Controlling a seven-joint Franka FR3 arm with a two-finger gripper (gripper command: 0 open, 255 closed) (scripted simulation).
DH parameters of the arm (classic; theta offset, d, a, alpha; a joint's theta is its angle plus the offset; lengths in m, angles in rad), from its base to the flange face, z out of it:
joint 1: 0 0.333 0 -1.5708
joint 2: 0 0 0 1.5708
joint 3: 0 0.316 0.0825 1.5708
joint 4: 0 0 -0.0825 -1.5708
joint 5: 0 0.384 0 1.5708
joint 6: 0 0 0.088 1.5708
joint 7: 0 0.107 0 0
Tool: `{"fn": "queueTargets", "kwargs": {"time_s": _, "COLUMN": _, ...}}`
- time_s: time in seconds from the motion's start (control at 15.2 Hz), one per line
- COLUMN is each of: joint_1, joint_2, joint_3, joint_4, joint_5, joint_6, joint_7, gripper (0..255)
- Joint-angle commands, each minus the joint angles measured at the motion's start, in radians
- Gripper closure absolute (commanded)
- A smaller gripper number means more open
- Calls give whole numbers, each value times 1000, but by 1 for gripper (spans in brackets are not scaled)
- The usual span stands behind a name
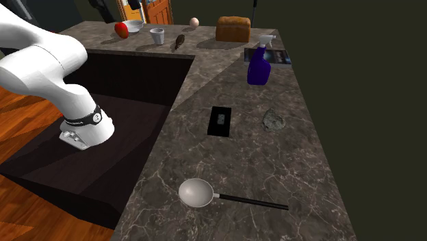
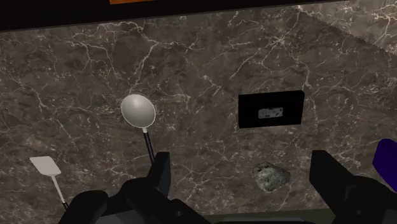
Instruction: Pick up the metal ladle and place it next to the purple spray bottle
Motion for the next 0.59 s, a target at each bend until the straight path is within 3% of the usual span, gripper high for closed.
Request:
{"fn": "queueTargets", "kwargs": {"time_s": 0.0, "joint_1": 0, "joint_2": 0, "joint_3": 0, "joint_4": 0, "joint_5": 0, "joint_6": 0, "joint_7": 0, "gripper": 0}}
{"fn": "queueTargets", "kwargs": {"time_s": 0.53, "joint_1": -1, "joint_2": 195, "joint_3": -81, "joint_4": -51, "joint_5": -4, "joint_6": 217, "joint_7": -88, "gripper": 0}}
